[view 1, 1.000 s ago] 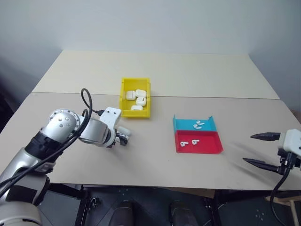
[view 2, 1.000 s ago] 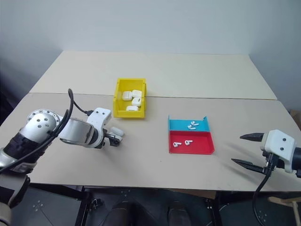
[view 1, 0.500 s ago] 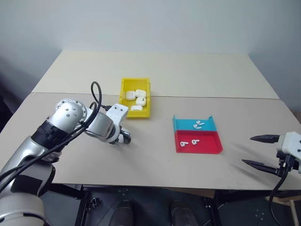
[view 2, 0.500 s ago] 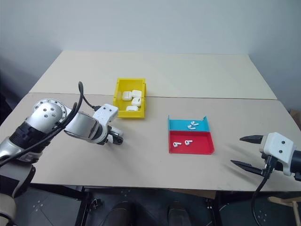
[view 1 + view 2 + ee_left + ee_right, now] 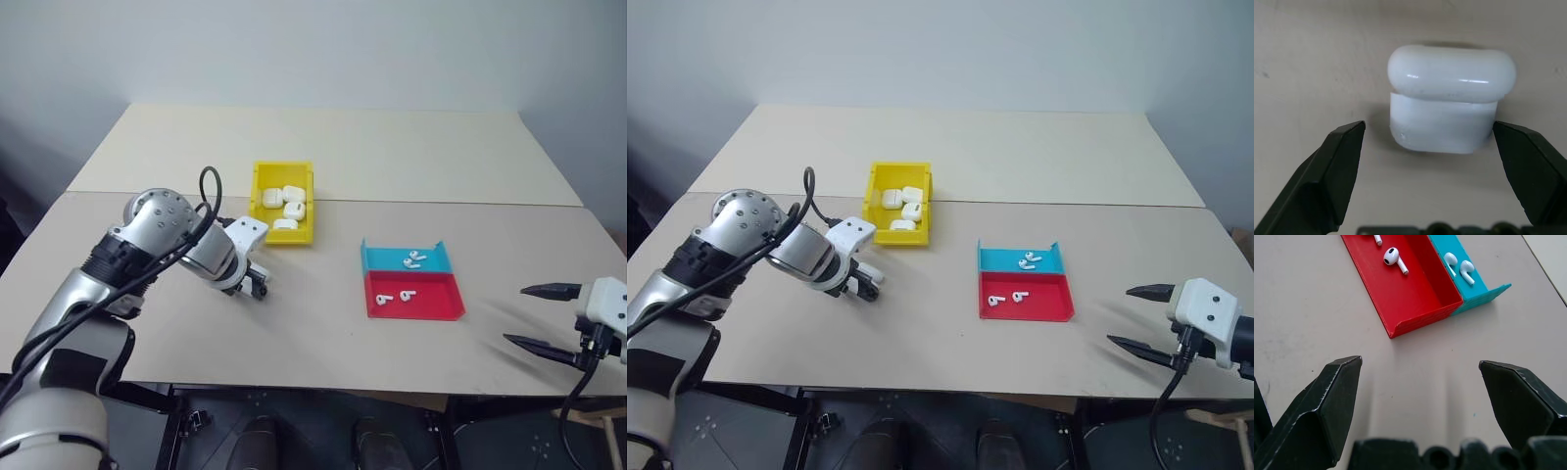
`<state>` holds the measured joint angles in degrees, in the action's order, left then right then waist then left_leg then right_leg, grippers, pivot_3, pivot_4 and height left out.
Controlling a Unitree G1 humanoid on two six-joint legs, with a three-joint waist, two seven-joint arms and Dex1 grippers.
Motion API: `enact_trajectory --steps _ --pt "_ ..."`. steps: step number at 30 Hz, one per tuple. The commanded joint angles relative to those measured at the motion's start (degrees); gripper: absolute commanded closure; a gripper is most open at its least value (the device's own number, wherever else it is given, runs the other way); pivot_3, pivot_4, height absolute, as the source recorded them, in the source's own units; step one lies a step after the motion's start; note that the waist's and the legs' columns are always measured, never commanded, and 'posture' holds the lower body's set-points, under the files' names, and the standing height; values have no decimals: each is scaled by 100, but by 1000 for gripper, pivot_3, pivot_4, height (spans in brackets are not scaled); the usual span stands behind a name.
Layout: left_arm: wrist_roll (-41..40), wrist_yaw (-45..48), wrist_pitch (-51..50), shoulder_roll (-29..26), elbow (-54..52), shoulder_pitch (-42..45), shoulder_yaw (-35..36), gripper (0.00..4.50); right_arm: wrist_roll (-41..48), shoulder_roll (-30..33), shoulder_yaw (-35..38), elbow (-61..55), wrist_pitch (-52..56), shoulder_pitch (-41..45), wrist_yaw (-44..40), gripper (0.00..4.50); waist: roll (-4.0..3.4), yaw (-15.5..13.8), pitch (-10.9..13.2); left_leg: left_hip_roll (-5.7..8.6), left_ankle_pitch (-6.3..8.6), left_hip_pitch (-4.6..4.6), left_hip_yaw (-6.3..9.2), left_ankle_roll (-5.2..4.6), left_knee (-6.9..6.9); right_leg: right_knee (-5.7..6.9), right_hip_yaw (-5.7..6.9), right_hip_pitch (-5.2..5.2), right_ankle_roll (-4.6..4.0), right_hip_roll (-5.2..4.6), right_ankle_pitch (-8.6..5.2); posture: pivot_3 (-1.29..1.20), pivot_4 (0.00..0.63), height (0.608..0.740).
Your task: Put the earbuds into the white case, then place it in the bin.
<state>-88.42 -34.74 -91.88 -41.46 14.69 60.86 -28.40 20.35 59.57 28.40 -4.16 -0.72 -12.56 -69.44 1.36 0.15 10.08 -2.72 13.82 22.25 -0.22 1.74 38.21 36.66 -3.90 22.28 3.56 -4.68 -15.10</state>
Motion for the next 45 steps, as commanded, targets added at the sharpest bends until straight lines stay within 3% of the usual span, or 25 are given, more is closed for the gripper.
enact_trajectory --steps 1,12,21,24,28,33,37,40,44,45 --pt "547 601 -62 72 123 245 100 0 -2 -26 255 -143 -19 -39 78 49 0 12 0 0 0 0 0 1 0 0 0 0 0 0 0 0 150 740" --pt "1235 1537 -62 77 -75 250 -134 0 3 -21 284 -260 38 -162 160 49 1 58 0 2 -1 2 2 1 0 1 1 1 6 -3 0 0 150 740" --pt "862 1573 -62 -138 -446 30 -274 0 -36 -8 95 -191 17 -8 208 49 0 71 0 3 -1 4 3 1 0 2 1 2 7 -6 0 0 150 740" --pt "839 1496 -62 -139 -436 -42 -254 531 -49 -7 55 -168 22 43 210 0 0 74 0 3 -1 3 3 1 0 3 1 2 7 -6 0 0 150 740" --pt "829 1441 -62 -151 -383 -42 -211 1720 -59 -6 50 -149 32 102 187 0 0 68 0 4 -1 1 3 1 0 4 1 1 7 -6 0 0 150 740" --pt "971 1401 -62 -86 -377 -43 -89 1723 -90 -1 65 -114 17 122 189 0 0 69 0 4 -1 1 3 1 0 4 1 1 7 -6 0 0 150 740" --pt "1531 1239 -62 18 -1025 -123 662 1723 -85 69 141 -91 26 176 178 0 4 66 2 4 -1 2 3 1 0 5 1 1 7 -6 0 0 150 740" --pt "1516 1536 -57 -87 -1690 -233 1439 1723 -34 191 230 -134 73 271 126 0 7 75 5 4 -1 10 4 2 0 2 1 8 8 -7 0 0 150 740" --pt "1513 1877 497 -394 -3386 -1080 2550 1723 28 445 300 -171 196 510 -10 0 2 134 5 3 -3 13 1 4 -3 7 -3 16 9 -11 -1 0 150 740" --pt "1791 2095 1171 -312 -4013 -1699 2932 1723 19 532 244 -159 264 641 -2 0 2 124 5 3 -3 8 1 5 -5 8 -3 14 8 -11 -1 0 150 740"
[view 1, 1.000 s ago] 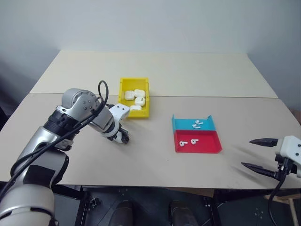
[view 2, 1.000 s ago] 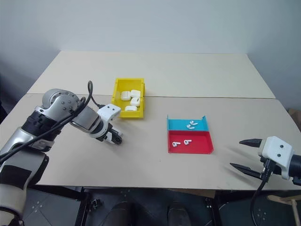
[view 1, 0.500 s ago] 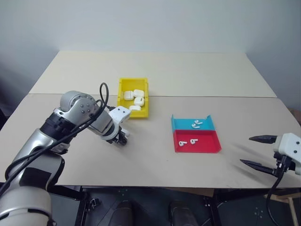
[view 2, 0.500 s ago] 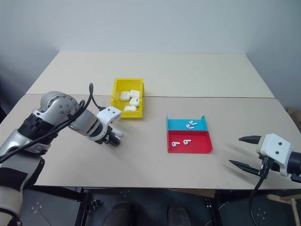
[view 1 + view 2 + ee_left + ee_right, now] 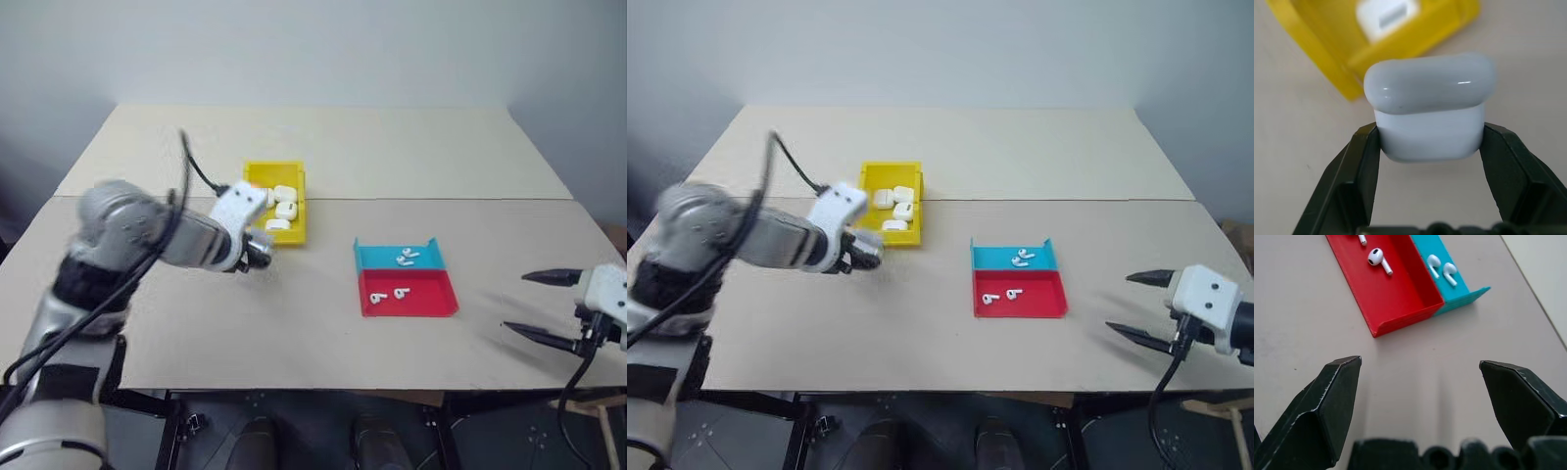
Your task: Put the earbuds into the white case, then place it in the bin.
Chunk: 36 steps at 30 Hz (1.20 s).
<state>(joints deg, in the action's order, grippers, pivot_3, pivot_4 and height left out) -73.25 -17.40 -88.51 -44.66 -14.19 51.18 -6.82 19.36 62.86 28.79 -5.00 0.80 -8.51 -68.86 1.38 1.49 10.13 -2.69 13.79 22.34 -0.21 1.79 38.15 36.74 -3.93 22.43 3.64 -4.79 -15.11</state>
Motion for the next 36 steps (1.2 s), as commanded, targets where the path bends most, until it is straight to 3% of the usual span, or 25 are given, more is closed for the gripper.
enact_trajectory --steps 1,3,8,10,13,16,21,27,31,36 --pt "853 688 1715 46 -1753 -1391 948 1723 124 281 145 -67 169 350 -86 0 -13 1 -7 0 -1 -3 1 1 0 2 1 -3 0 0 0 0 150 740" --pt "1796 1460 3023 19 -2443 -2436 953 1723 119 385 8 -67 161 555 -193 0 -12 5 -7 5 -2 -19 -14 4 -8 -3 -7 -16 0 -9 0 0 150 740" --pt "3552 3387 6183 829 -2233 -4093 374 1723 119 467 -459 -137 79 1102 -408 0 1 -110 -7 11 -7 -17 -9 11 -7 -14 1 -22 -2 -8 6 0 150 740" --pt "4196 4001 7779 1489 -1811 -4659 126 1723 -33 522 -771 -200 -26 1323 -500 0 -15 -130 -16 12 -4 -6 -7 6 -7 -42 0 -28 2 -8 12 0 150 740" --pt "4808 4947 9461 2019 -939 -4987 -137 1723 -535 644 -1323 -215 -370 1578 -551 0 -12 -147 -17 11 1 11 -10 -3 -6 -72 -2 -24 7 -8 24 0 150 740" --pt "4827 5947 11040 2505 37 -5106 -193 1723 -560 656 -1807 -384 -206 2011 -670 0 -20 -164 -21 11 0 11 -9 -6 -6 -67 1 -20 6 -8 27 0 150 740" --pt "4702 7101 12158 2785 1269 -4893 -180 1723 -960 827 -2891 -780 552 3035 -1060 0 -40 -114 -33 10 -1 6 -11 -9 -4 -62 -3 -21 9 -8 31 0 150 740" --pt "3872 8426 12327 2826 1727 -4765 -113 1723 -1658 381 -4176 -611 962 4346 -1538 0 -39 -64 -33 8 2 12 -8 -15 -2 -64 -1 -17 13 -8 33 0 150 740" --pt "4024 8667 12309 2797 1908 -4804 -80 1723 -2155 -81 -4778 -116 895 4959 -1715 920 -39 -56 -33 7 3 11 -9 -16 1 -59 0 -14 13 -8 33 0 150 740" --pt "4057 8825 12319 2844 1856 -4910 -92 1723 -2576 -466 -5197 367 832 5289 -1832 920 -39 -81 -33 6 5 13 -7 -20 2 -59 2 -13 13 -8 33 0 150 740"
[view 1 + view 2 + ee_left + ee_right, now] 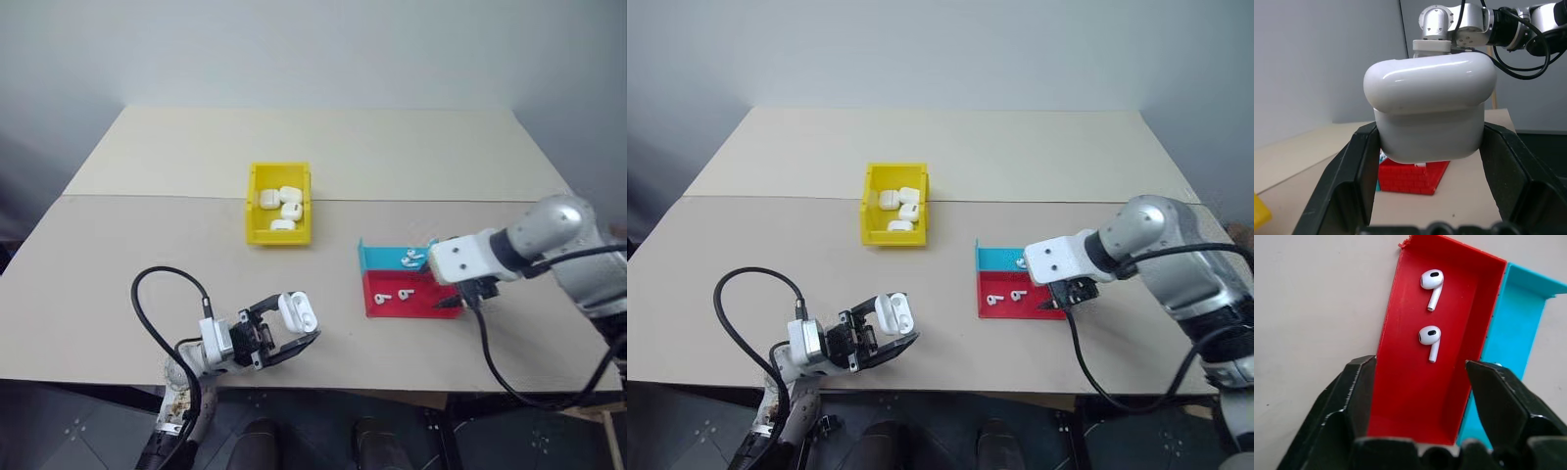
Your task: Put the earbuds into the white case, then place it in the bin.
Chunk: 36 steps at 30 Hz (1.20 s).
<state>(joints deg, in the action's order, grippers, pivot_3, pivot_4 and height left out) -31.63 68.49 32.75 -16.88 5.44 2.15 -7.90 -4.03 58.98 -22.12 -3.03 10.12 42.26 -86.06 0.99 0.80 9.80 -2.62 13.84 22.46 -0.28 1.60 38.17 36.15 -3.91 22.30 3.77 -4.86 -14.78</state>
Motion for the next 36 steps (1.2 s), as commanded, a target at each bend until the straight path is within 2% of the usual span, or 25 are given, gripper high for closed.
enact_trajectory --steps 1,2,5,9,17,29,32,34,36 --pt "-91 278 257 94 -92 -10 19 1723 -298 -148 -153 225 -110 248 -115 920 0 -11 0 0 0 3 1 0 0 0 2 2 0 0 0 0 150 740" --pt "-58 277 276 114 -88 -17 30 1723 -359 -209 -207 267 -124 286 -136 920 0 -11 0 0 0 3 1 0 3 1 2 3 0 0 0 0 150 740" --pt "94 127 227 149 -138 -69 58 1723 -544 -404 -313 334 -293 313 -35 1516 0 -2 0 -1 0 3 1 0 3 4 2 3 0 0 0 0 150 740" --pt "312 -239 61 178 -353 -173 45 1723 -768 -588 -414 515 -515 348 35 1516 0 12 0 -1 0 3 1 -1 4 5 1 4 0 1 0 0 150 740" --pt "425 -449 60 195 -492 -276 -14 1723 -1113 -1018 -563 1018 -779 564 89 1516 -1 17 0 -2 1 0 1 -1 4 7 2 3 -1 2 0 0 150 740" --pt "571 -695 54 163 -599 -394 -66 1723 -1268 -1326 -689 1595 -1117 842 -119 1516 -1 8 0 -2 1 0 1 -2 4 6 2 3 -1 3 1 0 150 740" --pt "718 -872 47 171 -578 -377 -36 1723 -1298 -1335 -695 1724 -1240 877 -174 2064 -1 8 0 -2 1 0 1 -2 4 6 2 3 -1 2 1 0 150 740" --pt "843 -1067 10 210 -574 -364 -15 1723 -1283 -1366 -672 1762 -1237 883 -166 2674 -1 8 0 -2 1 0 1 -2 4 6 2 3 -1 3 1 0 150 740" --pt "859 -1144 -45 199 -622 -360 -30 1723 -1275 -1375 -674 1782 -1289 894 -187 2674 -1 9 0 -2 1 0 1 -2 4 6 2 3 -1 3 1 0 150 740"
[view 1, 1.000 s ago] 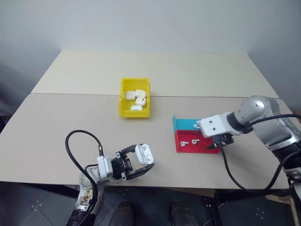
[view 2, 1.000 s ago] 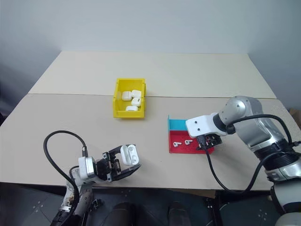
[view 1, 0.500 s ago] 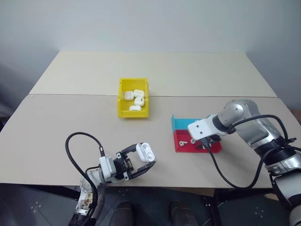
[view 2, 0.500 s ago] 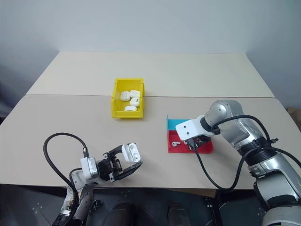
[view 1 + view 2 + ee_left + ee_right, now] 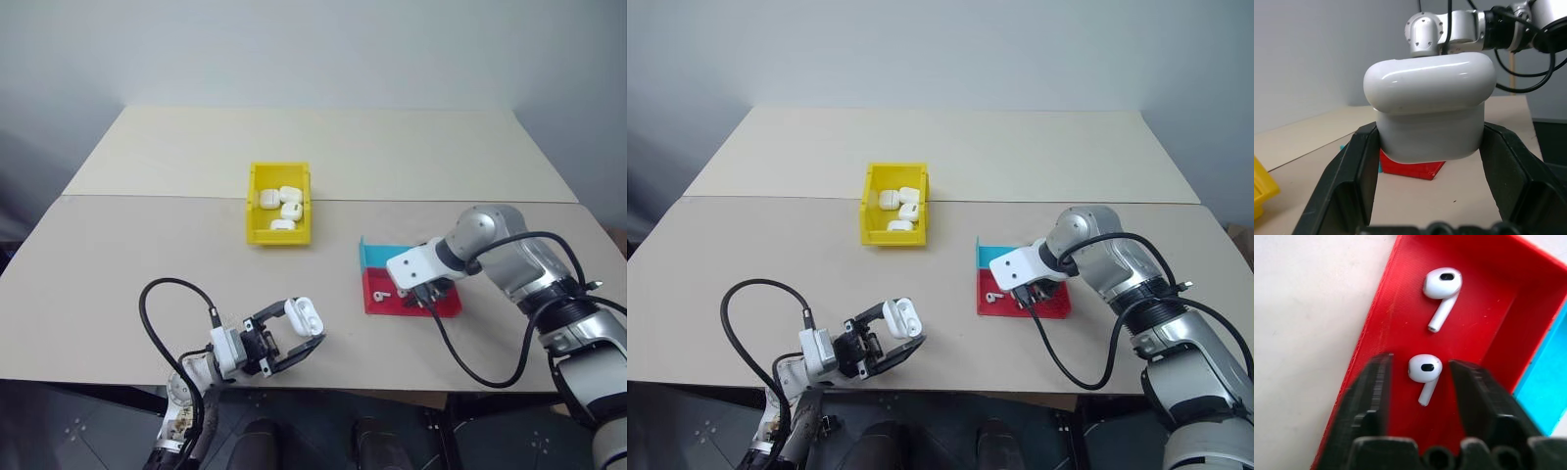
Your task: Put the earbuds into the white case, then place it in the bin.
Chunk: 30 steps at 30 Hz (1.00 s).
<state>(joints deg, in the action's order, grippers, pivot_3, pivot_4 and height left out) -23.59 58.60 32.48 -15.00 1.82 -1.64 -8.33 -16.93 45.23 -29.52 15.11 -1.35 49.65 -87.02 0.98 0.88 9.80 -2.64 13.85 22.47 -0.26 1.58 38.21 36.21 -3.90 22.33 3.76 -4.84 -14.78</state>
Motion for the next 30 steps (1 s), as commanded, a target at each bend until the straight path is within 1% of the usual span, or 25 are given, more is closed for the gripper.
enact_trajectory --steps 1,12,15,17,18,26,30 --pt "54 -172 -35 1 -276 22 4 1723 7 -3 60 -13 -165 164 -94 2674 0 2 0 0 0 0 0 0 0 0 0 1 0 0 0 0 150 740" --pt "96 -269 -49 -50 -273 36 -15 1723 -85 -87 67 160 -282 221 -52 2674 0 1 0 0 0 0 0 -1 0 0 0 0 0 0 0 0 150 740" --pt "100 -273 -49 -64 -265 36 -16 1723 -77 -106 75 156 -267 223 -56 3214 0 2 0 0 0 0 0 -1 0 0 0 0 0 0 0 0 150 740" --pt "96 -271 -51 -71 -266 37 -20 1723 -75 -103 80 142 -275 214 -52 3814 0 1 0 0 0 0 0 -1 0 0 0 0 0 0 0 0 150 740" --pt "90 -267 -54 -74 -264 39 -22 1723 -69 -98 86 128 -271 204 -55 3863 0 1 0 0 0 0 0 -1 0 0 0 0 -1 0 0 0 150 740" --pt "84 -227 -41 -80 -203 63 -46 1723 -66 -21 143 3 -207 110 -8 3863 0 1 0 0 0 0 0 -1 0 0 0 0 0 0 0 0 150 740" --pt "-22 -120 -32 -55 -129 160 -54 1723 64 95 314 -291 -3 15 -13 3863 0 -2 0 0 0 1 0 -1 0 0 0 0 0 0 0 0 150 740"
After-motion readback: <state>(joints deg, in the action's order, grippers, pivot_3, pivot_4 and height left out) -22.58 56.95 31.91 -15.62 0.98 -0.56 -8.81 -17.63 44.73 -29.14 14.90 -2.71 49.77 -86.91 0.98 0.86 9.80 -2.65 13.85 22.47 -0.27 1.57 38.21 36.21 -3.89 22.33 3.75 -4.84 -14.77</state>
